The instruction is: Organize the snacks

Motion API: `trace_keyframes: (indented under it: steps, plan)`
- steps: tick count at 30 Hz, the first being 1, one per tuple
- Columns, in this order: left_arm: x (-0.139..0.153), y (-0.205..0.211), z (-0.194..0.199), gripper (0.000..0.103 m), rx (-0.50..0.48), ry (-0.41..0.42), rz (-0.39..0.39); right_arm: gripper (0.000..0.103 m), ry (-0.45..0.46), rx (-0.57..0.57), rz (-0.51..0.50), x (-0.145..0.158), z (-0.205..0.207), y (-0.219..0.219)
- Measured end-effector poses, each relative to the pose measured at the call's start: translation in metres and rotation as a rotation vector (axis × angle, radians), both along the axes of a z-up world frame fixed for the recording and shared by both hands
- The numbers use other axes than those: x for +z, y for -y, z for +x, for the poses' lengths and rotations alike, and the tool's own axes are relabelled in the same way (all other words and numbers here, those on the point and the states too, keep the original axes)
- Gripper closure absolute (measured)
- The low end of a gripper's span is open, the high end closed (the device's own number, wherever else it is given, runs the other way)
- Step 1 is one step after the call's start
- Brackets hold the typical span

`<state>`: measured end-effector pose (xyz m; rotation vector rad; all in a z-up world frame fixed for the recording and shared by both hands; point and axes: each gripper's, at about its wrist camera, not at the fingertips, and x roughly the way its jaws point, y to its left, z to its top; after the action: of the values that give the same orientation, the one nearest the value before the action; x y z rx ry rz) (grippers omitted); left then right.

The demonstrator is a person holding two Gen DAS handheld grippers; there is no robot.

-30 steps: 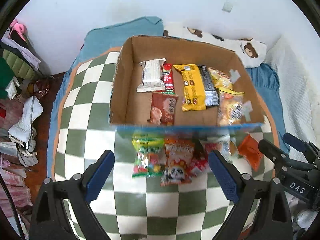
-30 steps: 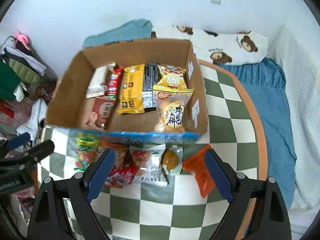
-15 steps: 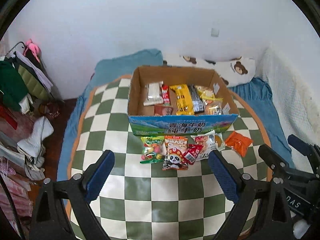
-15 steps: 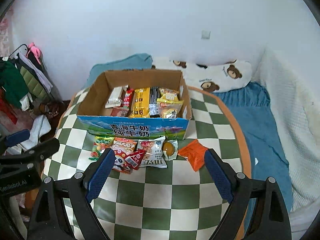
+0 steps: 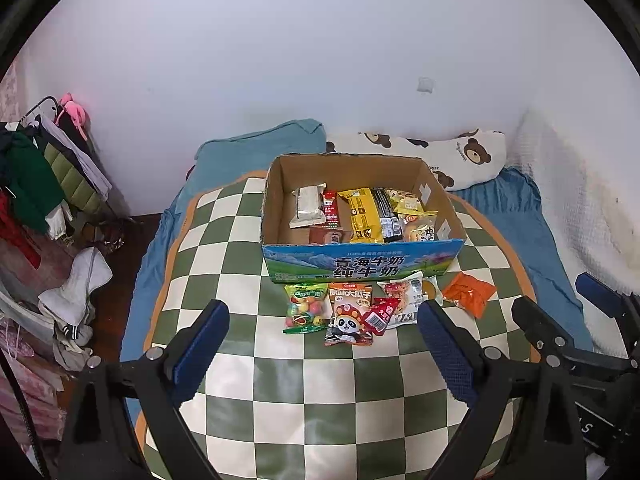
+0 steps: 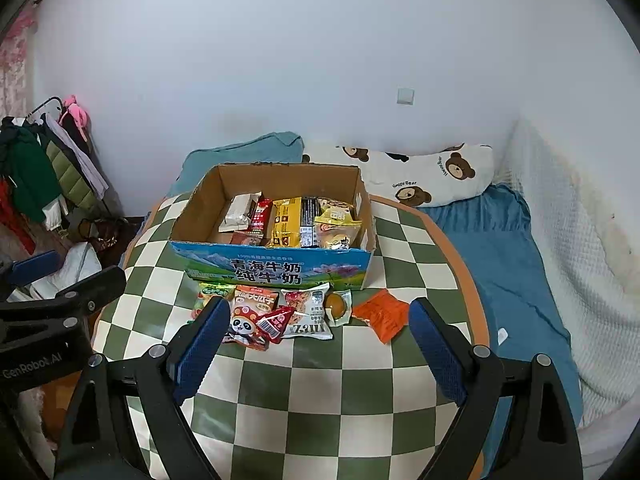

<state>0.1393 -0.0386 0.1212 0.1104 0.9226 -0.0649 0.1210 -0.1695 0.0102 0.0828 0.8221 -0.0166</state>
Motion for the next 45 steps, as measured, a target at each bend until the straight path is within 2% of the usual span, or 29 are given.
trace_keyframes:
  steps: [14, 22, 27, 31, 33, 35, 37, 39, 42, 44, 45]
  plan:
    - [-0.012, 0.005, 0.027, 0.007, 0.009, -0.029, -0.001, 0.01, -0.024, -0.011, 0.03, -0.015, 0.036, 0.004]
    - [-0.033, 0.009, 0.054, 0.007, 0.024, -0.072, 0.008, 0.01, -0.087, -0.051, 0.074, -0.043, 0.072, 0.024]
    - [-0.074, 0.015, 0.084, 0.007, 0.037, -0.153, 0.041, 0.01, -0.184, -0.114, 0.123, -0.084, 0.101, 0.055]
    - [-0.129, 0.025, 0.113, 0.007, 0.018, -0.299, 0.073, 0.01, -0.282, -0.135, 0.196, -0.129, 0.127, 0.078]
    - [-0.162, 0.034, 0.126, 0.007, -0.014, -0.401, 0.069, 0.01, -0.323, -0.135, 0.235, -0.149, 0.136, 0.084]
    - [-0.185, 0.046, 0.13, 0.007, -0.064, -0.452, 0.08, 0.013, -0.361, -0.123, 0.275, -0.171, 0.143, 0.086]
    - [-0.199, 0.062, 0.13, 0.007, -0.136, -0.453, 0.12, 0.024, -0.389, -0.116, 0.284, -0.187, 0.146, 0.088]
    - [-0.216, 0.083, 0.129, 0.007, -0.233, -0.471, 0.195, 0.025, -0.402, -0.126, 0.278, -0.197, 0.146, 0.091]
    - [-0.237, 0.105, 0.127, 0.007, -0.323, -0.496, 0.295, 0.025, -0.417, -0.17, 0.289, -0.209, 0.147, 0.108]
    - [-0.24, 0.107, 0.124, 0.007, -0.331, -0.506, 0.33, 0.025, -0.427, -0.208, 0.315, -0.216, 0.148, 0.124]
    - [-0.238, 0.102, 0.123, 0.007, -0.311, -0.496, 0.32, 0.025, -0.426, -0.219, 0.32, -0.219, 0.148, 0.13]
